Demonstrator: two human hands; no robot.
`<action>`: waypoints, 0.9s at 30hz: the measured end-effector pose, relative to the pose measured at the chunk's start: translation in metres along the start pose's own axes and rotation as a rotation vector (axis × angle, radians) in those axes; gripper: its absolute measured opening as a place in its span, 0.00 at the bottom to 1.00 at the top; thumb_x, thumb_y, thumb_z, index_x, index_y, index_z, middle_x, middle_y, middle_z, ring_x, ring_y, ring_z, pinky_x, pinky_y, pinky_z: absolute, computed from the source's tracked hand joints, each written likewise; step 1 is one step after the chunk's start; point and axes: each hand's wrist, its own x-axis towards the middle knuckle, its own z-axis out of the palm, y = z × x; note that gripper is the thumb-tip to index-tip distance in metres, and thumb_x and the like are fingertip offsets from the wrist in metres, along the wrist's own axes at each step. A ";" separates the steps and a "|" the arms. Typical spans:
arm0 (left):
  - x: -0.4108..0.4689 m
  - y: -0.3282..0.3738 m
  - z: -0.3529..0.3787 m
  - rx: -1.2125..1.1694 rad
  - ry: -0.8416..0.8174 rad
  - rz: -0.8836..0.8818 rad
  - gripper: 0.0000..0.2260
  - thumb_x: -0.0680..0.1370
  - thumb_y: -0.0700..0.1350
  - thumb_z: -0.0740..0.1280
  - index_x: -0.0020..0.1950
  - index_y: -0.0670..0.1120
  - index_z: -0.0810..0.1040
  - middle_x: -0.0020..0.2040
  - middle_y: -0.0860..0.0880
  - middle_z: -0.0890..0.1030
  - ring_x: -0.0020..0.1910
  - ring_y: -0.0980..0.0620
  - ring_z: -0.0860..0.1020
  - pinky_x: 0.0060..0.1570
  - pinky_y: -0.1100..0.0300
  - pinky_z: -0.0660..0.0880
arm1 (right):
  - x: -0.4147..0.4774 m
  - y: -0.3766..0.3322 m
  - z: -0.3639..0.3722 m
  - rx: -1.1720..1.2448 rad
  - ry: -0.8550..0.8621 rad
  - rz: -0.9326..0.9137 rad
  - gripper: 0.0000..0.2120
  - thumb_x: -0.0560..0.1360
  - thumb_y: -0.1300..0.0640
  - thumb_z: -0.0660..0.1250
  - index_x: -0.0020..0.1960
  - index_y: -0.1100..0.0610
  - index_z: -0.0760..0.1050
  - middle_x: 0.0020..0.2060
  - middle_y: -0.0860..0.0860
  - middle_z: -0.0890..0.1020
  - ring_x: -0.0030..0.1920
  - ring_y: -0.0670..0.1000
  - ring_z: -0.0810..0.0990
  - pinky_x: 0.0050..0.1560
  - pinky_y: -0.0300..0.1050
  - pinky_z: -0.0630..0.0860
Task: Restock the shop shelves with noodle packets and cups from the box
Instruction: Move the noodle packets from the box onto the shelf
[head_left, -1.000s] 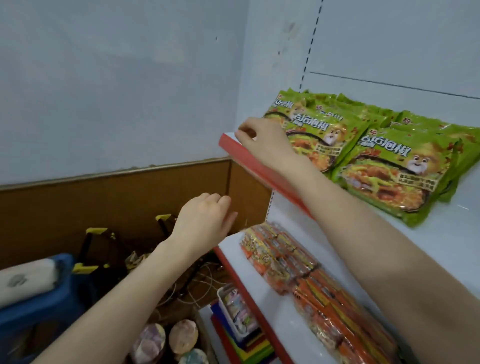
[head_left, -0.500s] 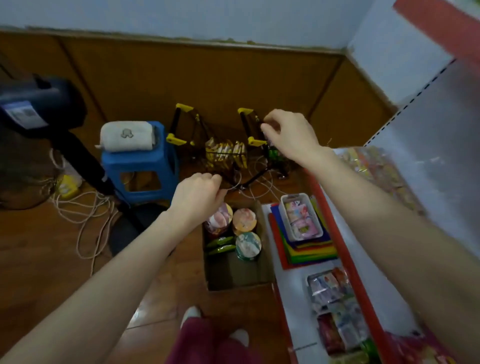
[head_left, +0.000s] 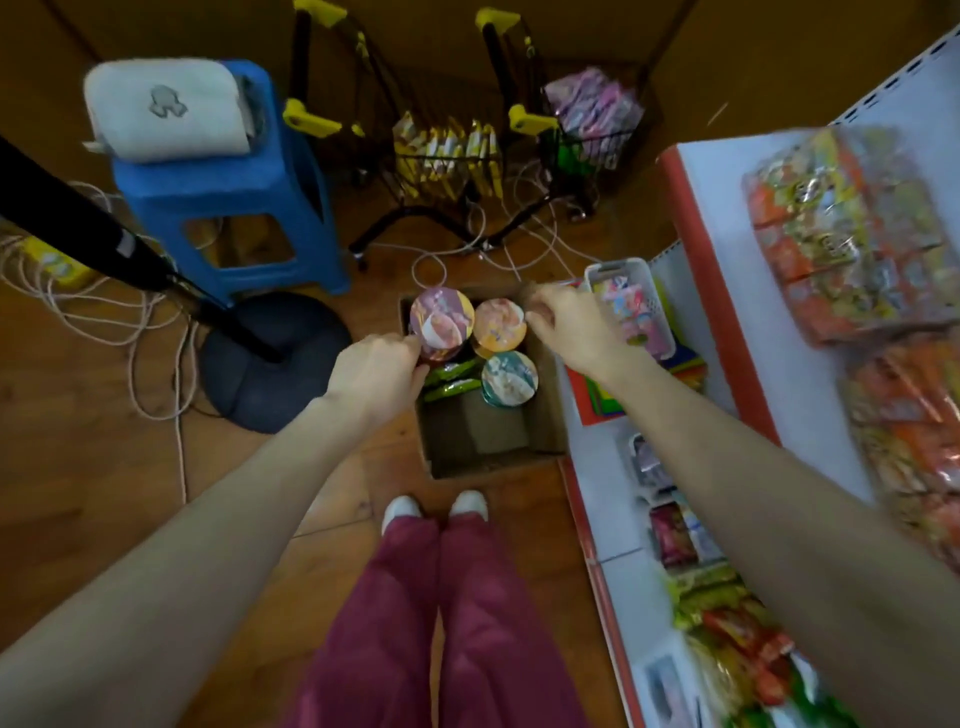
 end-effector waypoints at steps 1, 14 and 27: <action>0.007 -0.001 0.010 0.007 -0.030 0.003 0.12 0.79 0.47 0.59 0.56 0.39 0.72 0.56 0.40 0.77 0.56 0.40 0.75 0.48 0.51 0.72 | 0.004 0.005 0.013 -0.007 -0.029 0.002 0.13 0.77 0.55 0.60 0.58 0.60 0.73 0.51 0.60 0.80 0.52 0.62 0.78 0.46 0.54 0.76; 0.146 -0.021 0.227 0.053 -0.243 -0.046 0.13 0.80 0.46 0.57 0.59 0.38 0.71 0.57 0.39 0.76 0.55 0.38 0.76 0.48 0.49 0.73 | 0.082 0.082 0.266 -0.064 -0.396 -0.022 0.18 0.78 0.57 0.60 0.65 0.61 0.67 0.60 0.60 0.75 0.60 0.61 0.74 0.54 0.51 0.73; 0.265 -0.047 0.419 0.238 -0.306 -0.069 0.10 0.77 0.34 0.59 0.57 0.38 0.74 0.55 0.39 0.77 0.54 0.39 0.77 0.44 0.51 0.73 | 0.161 0.128 0.466 -0.063 -0.454 -0.106 0.19 0.74 0.69 0.62 0.64 0.64 0.66 0.67 0.63 0.65 0.68 0.60 0.65 0.66 0.52 0.67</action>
